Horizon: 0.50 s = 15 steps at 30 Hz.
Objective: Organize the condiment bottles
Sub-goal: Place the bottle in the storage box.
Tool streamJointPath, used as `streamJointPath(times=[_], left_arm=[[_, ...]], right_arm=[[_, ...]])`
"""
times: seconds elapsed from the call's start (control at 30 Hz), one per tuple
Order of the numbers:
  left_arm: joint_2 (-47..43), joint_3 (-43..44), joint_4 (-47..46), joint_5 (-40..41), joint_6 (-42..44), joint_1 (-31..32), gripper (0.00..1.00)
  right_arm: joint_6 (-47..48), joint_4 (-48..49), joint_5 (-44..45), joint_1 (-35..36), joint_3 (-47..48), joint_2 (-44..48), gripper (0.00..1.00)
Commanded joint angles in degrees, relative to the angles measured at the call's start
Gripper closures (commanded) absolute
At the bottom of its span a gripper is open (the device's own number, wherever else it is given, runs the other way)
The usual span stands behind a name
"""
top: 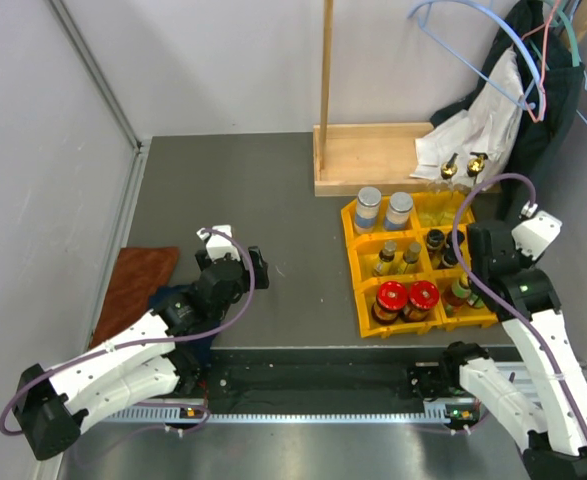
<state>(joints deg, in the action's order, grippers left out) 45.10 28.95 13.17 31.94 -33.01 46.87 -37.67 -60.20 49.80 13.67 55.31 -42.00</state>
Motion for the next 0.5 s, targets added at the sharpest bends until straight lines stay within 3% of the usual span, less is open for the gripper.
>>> streamJointPath(times=[0.0, 0.4, 0.47], left_arm=[[-1.2, 1.7, -1.4, 0.6, 0.3, -0.3, 0.01], [-1.9, 1.7, -0.5, 1.0, 0.2, -0.3, 0.01], [-1.8, 1.7, -0.5, 1.0, 0.1, -0.3, 0.01]], right_arm=[[-4.5, 8.9, 5.9, -1.3, -2.7, 2.0, 1.0], [-7.5, 12.3, 5.6, -2.3, -8.4, 0.3, 1.0], [-8.4, 12.0, 5.8, -2.4, -9.2, 0.4, 0.96]])
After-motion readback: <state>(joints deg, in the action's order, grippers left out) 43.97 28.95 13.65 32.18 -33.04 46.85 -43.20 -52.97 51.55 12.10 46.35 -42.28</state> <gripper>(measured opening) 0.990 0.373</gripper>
